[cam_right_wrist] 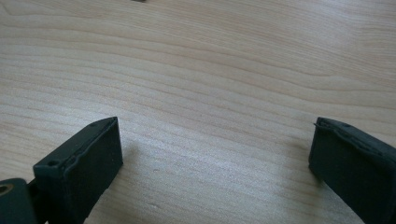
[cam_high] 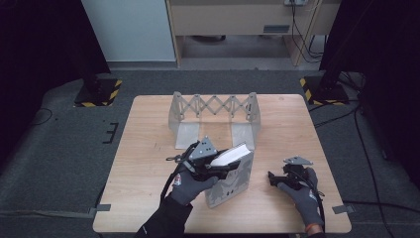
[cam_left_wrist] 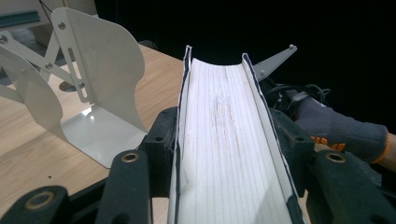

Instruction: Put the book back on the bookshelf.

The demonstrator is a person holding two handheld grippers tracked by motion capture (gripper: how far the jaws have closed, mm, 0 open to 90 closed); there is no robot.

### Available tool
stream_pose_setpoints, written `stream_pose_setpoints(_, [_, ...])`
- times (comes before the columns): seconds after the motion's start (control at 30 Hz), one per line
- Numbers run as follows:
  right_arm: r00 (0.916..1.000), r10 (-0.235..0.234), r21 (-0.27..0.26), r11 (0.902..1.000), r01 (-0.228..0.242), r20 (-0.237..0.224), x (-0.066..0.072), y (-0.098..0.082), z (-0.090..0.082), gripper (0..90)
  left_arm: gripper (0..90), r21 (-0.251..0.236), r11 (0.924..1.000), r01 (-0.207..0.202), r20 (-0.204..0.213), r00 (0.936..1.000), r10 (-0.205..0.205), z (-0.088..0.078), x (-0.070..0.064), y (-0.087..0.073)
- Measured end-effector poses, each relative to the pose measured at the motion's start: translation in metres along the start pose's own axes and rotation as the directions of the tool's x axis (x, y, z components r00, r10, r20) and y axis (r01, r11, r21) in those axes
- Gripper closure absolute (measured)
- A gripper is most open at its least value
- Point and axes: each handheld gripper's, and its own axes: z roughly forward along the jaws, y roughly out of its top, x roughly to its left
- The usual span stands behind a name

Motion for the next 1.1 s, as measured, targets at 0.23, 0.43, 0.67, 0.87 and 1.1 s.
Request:
stream_pose_setpoints(0.23, [1.0,0.0,0.0,1.0,0.0,0.0,0.0,0.0,0.0,3.0,51.7,-0.011,0.9999,-0.001,-0.027,0.9996,0.001,0.0,-0.002,0.0])
stream_pose_setpoints(0.43, [1.0,0.0,0.0,1.0,0.0,0.0,0.0,0.0,0.0,3.0,52.0,-0.021,0.9992,0.033,-0.069,0.997,-0.034,-0.001,0.003,0.001])
stream_pose_setpoints(0.67, [1.0,0.0,0.0,1.0,0.0,0.0,0.0,0.0,0.0,3.0,52.1,-0.032,0.999,0.033,-0.108,0.9935,-0.036,-0.01,0.007,0.003])
stream_pose_setpoints(0.87, [1.0,0.0,0.0,1.0,0.0,0.0,0.0,0.0,0.0,3.0,52.1,-0.066,0.9961,0.059,-0.131,0.9891,-0.067,-0.03,0.016,0.007])
stream_pose_setpoints(1.1, [1.0,0.0,0.0,1.0,0.0,0.0,0.0,0.0,0.0,3.0,52.1,-0.052,0.9971,0.056,-0.218,0.9738,-0.066,-0.056,0.028,0.007])
